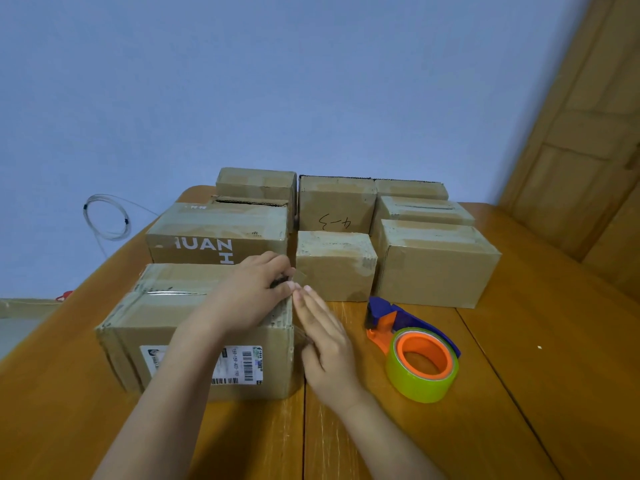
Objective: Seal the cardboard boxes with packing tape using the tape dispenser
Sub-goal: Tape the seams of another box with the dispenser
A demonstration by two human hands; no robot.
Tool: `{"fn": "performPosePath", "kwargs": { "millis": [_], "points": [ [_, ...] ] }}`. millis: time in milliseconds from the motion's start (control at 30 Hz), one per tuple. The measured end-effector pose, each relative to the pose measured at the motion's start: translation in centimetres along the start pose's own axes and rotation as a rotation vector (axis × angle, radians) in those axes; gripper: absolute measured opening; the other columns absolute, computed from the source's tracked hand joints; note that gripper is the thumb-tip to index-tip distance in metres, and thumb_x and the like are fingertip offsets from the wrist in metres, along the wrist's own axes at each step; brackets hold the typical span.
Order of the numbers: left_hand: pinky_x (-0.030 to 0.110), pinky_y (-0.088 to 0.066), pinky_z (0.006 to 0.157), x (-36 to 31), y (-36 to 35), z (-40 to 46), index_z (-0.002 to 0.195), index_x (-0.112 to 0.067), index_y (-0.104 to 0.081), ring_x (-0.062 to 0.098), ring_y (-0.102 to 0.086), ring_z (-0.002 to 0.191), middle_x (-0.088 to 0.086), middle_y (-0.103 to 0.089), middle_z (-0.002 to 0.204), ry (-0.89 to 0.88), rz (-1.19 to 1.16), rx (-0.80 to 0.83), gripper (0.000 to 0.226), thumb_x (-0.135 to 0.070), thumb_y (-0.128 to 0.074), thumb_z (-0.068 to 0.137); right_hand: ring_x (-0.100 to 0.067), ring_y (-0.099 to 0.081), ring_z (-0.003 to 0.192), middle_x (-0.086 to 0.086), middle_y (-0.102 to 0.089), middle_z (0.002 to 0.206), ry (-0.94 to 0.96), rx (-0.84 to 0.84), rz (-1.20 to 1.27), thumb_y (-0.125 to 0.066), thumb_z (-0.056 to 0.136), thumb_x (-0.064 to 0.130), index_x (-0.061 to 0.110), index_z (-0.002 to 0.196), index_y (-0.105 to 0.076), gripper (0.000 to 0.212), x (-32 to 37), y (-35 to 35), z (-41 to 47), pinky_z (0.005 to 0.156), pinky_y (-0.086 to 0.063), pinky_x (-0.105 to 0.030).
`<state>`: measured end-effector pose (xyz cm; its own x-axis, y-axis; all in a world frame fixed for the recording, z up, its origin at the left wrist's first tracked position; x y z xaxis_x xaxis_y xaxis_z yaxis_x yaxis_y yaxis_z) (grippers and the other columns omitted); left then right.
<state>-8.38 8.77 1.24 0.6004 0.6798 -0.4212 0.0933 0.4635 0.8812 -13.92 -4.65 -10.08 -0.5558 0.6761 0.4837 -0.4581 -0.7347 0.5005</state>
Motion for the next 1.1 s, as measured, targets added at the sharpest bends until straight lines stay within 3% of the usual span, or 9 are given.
{"fn": "performPosePath", "kwargs": {
  "millis": [167, 367, 467, 633, 733, 833, 967, 1100],
  "points": [
    [0.031, -0.035, 0.093, 0.3, -0.4, -0.2, 0.109, -0.024, -0.051, 0.009, -0.040, 0.109, -0.011, -0.048, 0.113, -0.014, 0.016, -0.010, 0.015, -0.031, -0.043, 0.099, -0.012, -0.024, 0.144, 0.020, -0.028, 0.152, -0.005, 0.008, 0.047, -0.036, 0.082, 0.002, 0.017, 0.146, -0.029, 0.067, -0.2, 0.0, -0.1, 0.118, -0.020, -0.033],
    [0.028, -0.037, 0.096, -0.1, -0.3, -0.8, 0.125, -0.016, -0.050, 0.012, -0.043, 0.120, -0.006, -0.049, 0.128, -0.005, -0.067, 0.008, 0.028, -0.028, -0.040, 0.102, -0.010, -0.043, 0.132, 0.004, -0.058, 0.131, -0.007, -0.159, 0.065, -0.037, 0.083, 0.005, 0.009, 0.128, -0.058, 0.050, -0.7, 0.5, 1.3, 0.111, -0.032, -0.026],
    [0.025, -0.034, 0.096, -0.2, -0.2, -0.9, 0.127, -0.015, -0.050, 0.011, -0.041, 0.124, -0.004, -0.047, 0.135, 0.021, -0.089, 0.004, 0.030, -0.027, -0.040, 0.102, -0.003, -0.042, 0.128, 0.015, -0.051, 0.128, -0.082, -0.235, 0.084, -0.038, 0.085, 0.011, 0.013, 0.129, -0.057, 0.047, -0.7, 0.6, 3.1, 0.108, -0.032, -0.018],
    [0.024, -0.035, 0.095, -0.1, -0.2, -1.0, 0.123, -0.014, -0.053, 0.010, -0.044, 0.119, -0.004, -0.050, 0.132, 0.023, -0.115, -0.019, 0.028, -0.028, -0.042, 0.101, -0.003, -0.036, 0.132, 0.013, -0.045, 0.135, -0.132, -0.190, 0.132, -0.037, 0.092, 0.027, 0.019, 0.136, -0.046, 0.045, -0.9, -0.4, 5.4, 0.110, -0.026, -0.015],
    [0.026, -0.038, 0.096, 0.0, -0.2, -1.0, 0.125, -0.016, -0.053, 0.009, -0.047, 0.116, -0.005, -0.052, 0.128, 0.024, -0.122, -0.031, 0.029, -0.029, -0.043, 0.101, 0.006, -0.040, 0.122, 0.022, -0.049, 0.122, -0.206, -0.175, 0.205, -0.038, 0.092, 0.037, 0.019, 0.128, -0.055, 0.043, -1.1, -0.9, 5.9, 0.102, -0.030, -0.010],
    [0.028, -0.040, 0.093, 0.0, -0.2, -1.0, 0.122, -0.016, -0.054, 0.010, -0.048, 0.112, -0.005, -0.054, 0.123, 0.025, -0.123, -0.033, 0.027, -0.029, -0.043, 0.100, 0.009, -0.044, 0.111, 0.021, -0.054, 0.110, -0.191, -0.235, 0.206, -0.042, 0.091, 0.033, 0.018, 0.114, -0.063, 0.035, -1.2, -1.2, 6.0, 0.095, -0.034, -0.010],
    [0.031, -0.043, 0.089, 0.2, -0.2, -1.0, 0.117, -0.017, -0.054, 0.011, -0.050, 0.105, -0.005, -0.055, 0.116, 0.022, -0.123, -0.021, 0.025, -0.031, -0.042, 0.101, 0.001, -0.051, 0.102, 0.023, -0.056, 0.100, -0.190, -0.259, 0.264, -0.047, 0.089, 0.028, 0.020, 0.100, -0.065, 0.022, -1.2, -1.2, 6.4, 0.088, -0.041, -0.017],
    [0.033, -0.044, 0.087, 0.2, -0.2, -1.0, 0.114, -0.015, -0.054, 0.011, -0.050, 0.102, -0.003, -0.055, 0.111, 0.029, -0.112, -0.016, 0.024, -0.032, -0.042, 0.101, -0.012, -0.057, 0.097, 0.010, -0.062, 0.093, -0.260, -0.235, 0.373, -0.051, 0.088, 0.026, 0.020, 0.091, -0.066, 0.017, -1.4, -1.1, 6.6, 0.085, -0.048, -0.031]
  ]
}}
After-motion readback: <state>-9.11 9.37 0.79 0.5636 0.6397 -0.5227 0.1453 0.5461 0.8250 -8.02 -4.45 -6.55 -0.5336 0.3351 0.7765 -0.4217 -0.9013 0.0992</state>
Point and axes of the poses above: each hand's wrist, its own z-axis towards the middle knuckle, its own y-axis out of the back of the hand, x = y × z, the point moved 1 cm from there along z, towards the middle knuckle
